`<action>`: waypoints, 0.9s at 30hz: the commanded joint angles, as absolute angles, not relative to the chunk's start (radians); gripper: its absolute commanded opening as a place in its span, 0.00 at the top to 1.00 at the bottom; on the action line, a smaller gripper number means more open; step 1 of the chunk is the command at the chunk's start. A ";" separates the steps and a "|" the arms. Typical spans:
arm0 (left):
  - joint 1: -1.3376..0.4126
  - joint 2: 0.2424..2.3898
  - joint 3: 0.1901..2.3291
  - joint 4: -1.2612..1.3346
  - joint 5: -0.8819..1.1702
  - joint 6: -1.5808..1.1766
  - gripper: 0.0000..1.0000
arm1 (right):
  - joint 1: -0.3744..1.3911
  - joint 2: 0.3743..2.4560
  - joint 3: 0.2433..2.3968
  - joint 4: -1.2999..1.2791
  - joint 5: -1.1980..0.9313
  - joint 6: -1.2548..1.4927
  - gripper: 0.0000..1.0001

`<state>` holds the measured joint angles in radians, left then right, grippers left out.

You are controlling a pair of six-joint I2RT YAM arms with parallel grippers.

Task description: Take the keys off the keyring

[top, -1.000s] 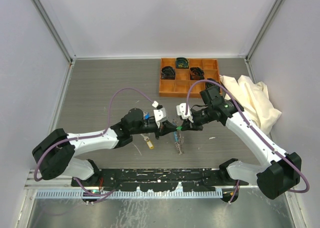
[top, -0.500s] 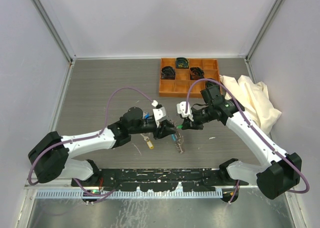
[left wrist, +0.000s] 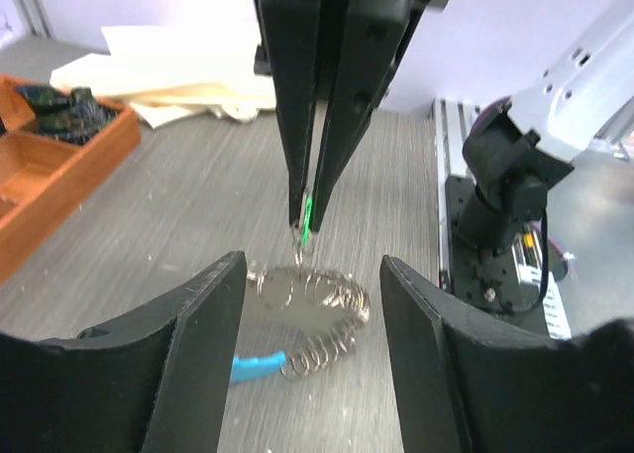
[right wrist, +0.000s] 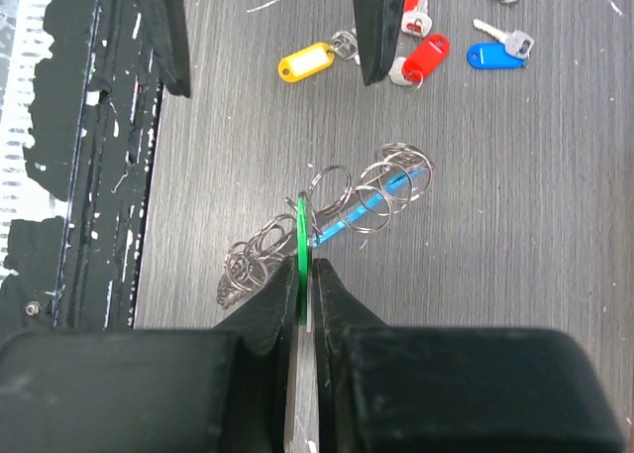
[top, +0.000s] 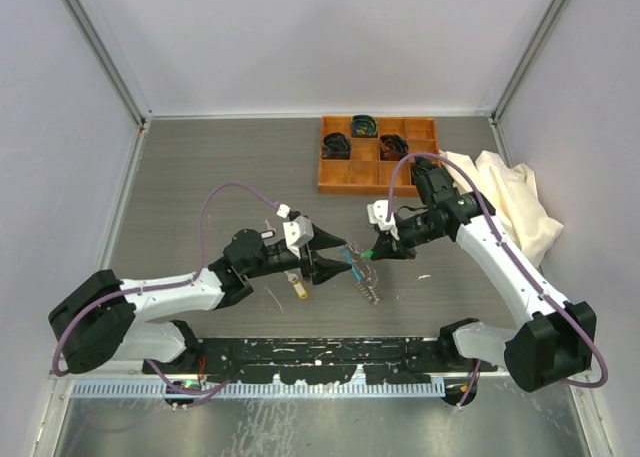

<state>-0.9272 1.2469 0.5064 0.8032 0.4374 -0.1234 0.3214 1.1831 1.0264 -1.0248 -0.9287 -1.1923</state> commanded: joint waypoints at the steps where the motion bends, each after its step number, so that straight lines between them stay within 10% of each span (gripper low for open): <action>1: -0.920 1.329 0.502 1.179 0.414 -0.211 0.42 | 0.264 1.198 1.077 -1.077 -1.015 -1.287 0.99; 27: -0.788 1.572 0.756 1.268 0.456 -0.577 0.41 | 0.174 1.127 1.082 -1.082 -1.052 -1.290 0.99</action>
<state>-0.8070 1.6047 0.6754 1.3128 0.4049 -0.5449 0.1883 1.1515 1.0397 -1.0859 -0.9970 -1.2819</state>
